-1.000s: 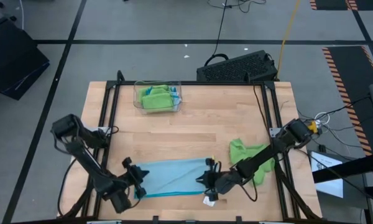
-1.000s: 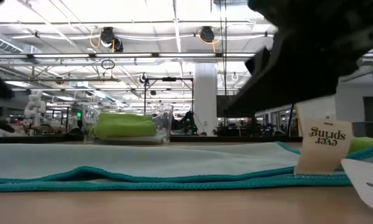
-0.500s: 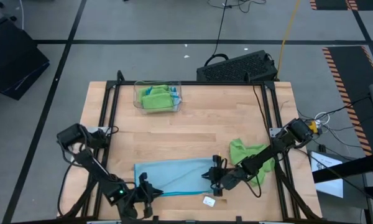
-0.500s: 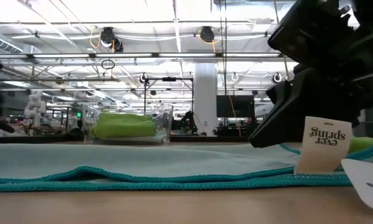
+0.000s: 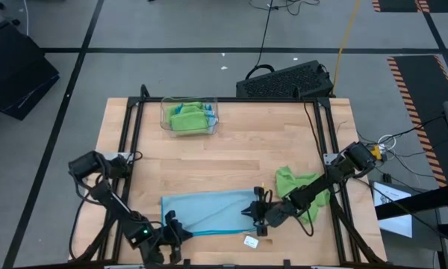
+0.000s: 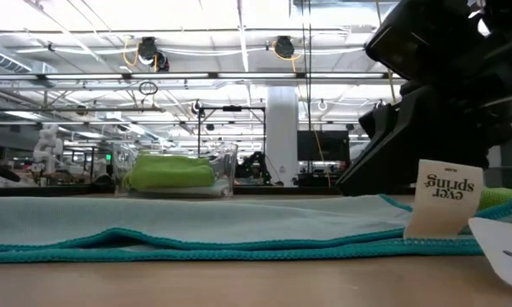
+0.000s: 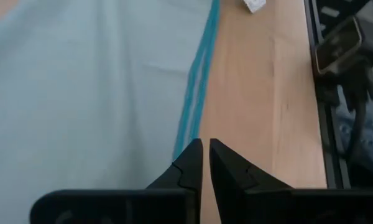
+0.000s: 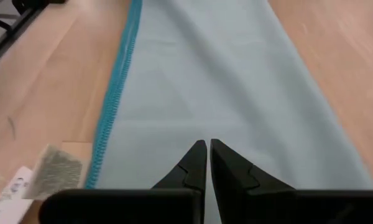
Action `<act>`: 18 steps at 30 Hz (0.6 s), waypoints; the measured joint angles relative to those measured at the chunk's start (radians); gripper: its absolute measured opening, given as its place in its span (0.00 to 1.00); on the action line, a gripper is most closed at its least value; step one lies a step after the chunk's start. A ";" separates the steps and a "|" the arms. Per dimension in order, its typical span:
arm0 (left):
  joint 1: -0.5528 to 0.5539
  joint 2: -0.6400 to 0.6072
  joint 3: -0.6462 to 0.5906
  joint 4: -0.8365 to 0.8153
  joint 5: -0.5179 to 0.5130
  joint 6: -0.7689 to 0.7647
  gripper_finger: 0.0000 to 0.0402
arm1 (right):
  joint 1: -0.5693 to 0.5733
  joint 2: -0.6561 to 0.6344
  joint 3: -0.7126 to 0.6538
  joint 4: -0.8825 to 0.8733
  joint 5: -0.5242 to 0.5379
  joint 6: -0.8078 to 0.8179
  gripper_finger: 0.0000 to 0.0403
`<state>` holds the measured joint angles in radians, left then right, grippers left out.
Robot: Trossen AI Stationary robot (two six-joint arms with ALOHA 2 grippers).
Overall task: Fold microfiber towels
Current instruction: Fold the blue microfiber cloth
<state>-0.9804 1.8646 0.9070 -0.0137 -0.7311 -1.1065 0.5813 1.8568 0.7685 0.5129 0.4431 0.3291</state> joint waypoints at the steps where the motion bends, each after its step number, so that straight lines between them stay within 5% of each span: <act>1: -0.006 -0.002 0.000 -0.014 -0.001 0.001 0.08 | -0.005 0.000 0.000 0.000 0.000 -0.007 0.03; 14: -0.075 0.000 0.000 -0.176 0.055 -0.188 0.08 | -0.120 0.000 0.000 0.023 -0.001 -0.080 0.03; 18: -0.091 0.000 0.000 -0.178 0.054 -0.212 0.08 | -0.163 0.002 0.000 0.127 -0.079 -0.006 0.03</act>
<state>-1.0718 1.8645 0.9070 -0.1921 -0.6771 -1.3181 0.4186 1.8589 0.7685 0.6395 0.3638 0.3233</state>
